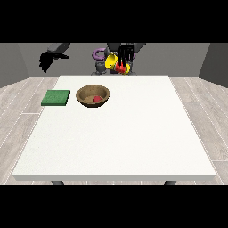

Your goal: Pick the cup and pour the ball into the bowl, then pick the bowl and place it on the pad

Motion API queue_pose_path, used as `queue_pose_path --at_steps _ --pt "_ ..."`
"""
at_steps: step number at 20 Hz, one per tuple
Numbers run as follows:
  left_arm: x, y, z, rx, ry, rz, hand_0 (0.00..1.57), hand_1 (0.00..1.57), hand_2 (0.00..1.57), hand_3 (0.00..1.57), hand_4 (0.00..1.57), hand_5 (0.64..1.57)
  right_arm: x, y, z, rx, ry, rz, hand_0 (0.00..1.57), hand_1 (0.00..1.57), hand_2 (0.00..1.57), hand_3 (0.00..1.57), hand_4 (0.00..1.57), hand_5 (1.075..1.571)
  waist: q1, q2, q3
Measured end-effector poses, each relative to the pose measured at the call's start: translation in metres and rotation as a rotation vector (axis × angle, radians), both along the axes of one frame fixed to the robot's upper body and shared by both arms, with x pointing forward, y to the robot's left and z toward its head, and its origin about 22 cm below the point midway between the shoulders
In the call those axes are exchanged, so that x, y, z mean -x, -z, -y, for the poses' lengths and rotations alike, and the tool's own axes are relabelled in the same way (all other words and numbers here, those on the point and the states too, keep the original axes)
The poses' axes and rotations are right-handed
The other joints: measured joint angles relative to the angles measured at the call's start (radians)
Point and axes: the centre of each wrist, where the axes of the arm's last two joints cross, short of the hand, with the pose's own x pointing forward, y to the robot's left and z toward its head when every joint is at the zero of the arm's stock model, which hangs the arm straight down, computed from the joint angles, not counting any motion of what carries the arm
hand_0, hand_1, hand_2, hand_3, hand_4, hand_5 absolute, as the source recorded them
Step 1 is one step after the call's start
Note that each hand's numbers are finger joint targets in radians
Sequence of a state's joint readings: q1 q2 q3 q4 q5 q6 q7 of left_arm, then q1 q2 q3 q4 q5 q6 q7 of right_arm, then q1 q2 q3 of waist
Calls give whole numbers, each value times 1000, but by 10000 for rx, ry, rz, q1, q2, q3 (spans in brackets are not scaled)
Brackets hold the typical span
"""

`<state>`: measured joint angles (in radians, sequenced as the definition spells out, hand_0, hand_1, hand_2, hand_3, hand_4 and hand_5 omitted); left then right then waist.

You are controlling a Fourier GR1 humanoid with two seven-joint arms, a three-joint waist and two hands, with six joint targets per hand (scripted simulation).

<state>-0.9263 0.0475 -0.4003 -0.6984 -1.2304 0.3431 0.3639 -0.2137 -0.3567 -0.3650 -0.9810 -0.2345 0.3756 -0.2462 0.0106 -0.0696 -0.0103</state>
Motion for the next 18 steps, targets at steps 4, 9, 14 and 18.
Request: queue_pose_path --at_steps 4,9,14,18 --pt "7 5 -17 4687 -835 -565 0 0 0 0 0 1541 -11 -4 -13 -178 -61 348 0 0 0 0 331 1568 63 682 -85" --pt "22 10 -38 9157 -597 -1066 0 0 0 0 0 1563 -34 -13 -45 -313 -182 921 0 0 0 0 252 1571 63 1602 -86" --pt "44 21 -52 11708 1192 -1647 0 0 0 0 0 1564 -50 -11 -84 -471 435 1056 0 0 0 0 309 1570 795 2071 8" --pt "55 31 -69 12544 2393 -1977 0 0 0 0 0 1563 -56 -4 -99 -641 1033 1055 0 0 0 0 327 1570 1267 2302 63"
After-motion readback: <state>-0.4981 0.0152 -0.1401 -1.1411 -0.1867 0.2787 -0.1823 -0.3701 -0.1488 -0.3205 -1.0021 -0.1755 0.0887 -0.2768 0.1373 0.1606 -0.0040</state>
